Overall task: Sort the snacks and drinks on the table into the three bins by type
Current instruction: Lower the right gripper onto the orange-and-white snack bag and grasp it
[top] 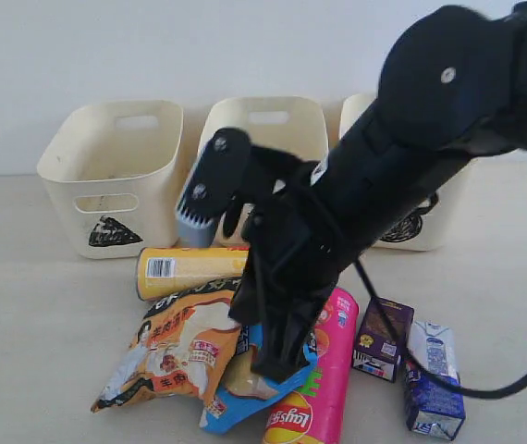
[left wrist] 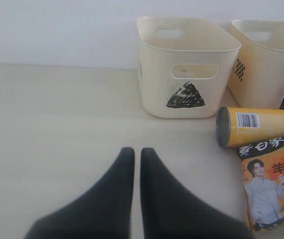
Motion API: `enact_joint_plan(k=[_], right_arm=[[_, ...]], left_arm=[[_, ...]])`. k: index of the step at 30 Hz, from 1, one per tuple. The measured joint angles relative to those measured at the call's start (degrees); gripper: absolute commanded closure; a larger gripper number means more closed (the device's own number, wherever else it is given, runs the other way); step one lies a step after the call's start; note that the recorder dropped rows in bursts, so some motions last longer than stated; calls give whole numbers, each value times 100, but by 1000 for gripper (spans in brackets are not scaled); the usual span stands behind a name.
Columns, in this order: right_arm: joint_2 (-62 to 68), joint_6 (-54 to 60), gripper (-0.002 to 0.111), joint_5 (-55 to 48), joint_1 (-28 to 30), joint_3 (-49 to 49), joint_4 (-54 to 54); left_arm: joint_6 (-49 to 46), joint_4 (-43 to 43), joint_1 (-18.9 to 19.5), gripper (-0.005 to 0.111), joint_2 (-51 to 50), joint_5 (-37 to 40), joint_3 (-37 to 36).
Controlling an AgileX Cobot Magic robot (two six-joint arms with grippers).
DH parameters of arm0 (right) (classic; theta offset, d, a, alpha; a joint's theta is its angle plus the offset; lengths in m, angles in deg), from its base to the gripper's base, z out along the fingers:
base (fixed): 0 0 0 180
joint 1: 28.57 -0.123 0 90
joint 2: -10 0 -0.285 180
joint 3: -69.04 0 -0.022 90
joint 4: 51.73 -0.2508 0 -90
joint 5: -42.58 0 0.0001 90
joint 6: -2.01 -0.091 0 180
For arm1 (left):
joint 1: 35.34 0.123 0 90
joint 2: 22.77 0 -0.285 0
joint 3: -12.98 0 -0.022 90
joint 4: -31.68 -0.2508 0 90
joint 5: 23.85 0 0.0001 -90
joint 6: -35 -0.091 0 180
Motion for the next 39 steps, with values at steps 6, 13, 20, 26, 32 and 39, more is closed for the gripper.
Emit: enact_joint_plan(k=[6, 13, 20, 26, 32, 39], right_arm=[[511, 921, 62, 422, -971, 0, 555], [1076, -1100, 42, 1225, -1610, 109, 3354], [1979, -2848, 42, 861, -2016, 796, 5232], [2262, -2933, 18, 735, -2344, 1003, 5751], [2422, -3250, 18, 795, -2441, 1028, 6487], [2946, -4469, 18, 825, -2441, 1028, 7938]], left_arm=[[0, 0, 0, 103, 0, 0, 0], [0, 0, 0, 103, 0, 0, 0], [0, 0, 0, 103, 0, 0, 0], [0, 0, 0, 103, 0, 0, 0], [0, 0, 0, 103, 0, 0, 0], [0, 0, 0, 103, 0, 0, 0]])
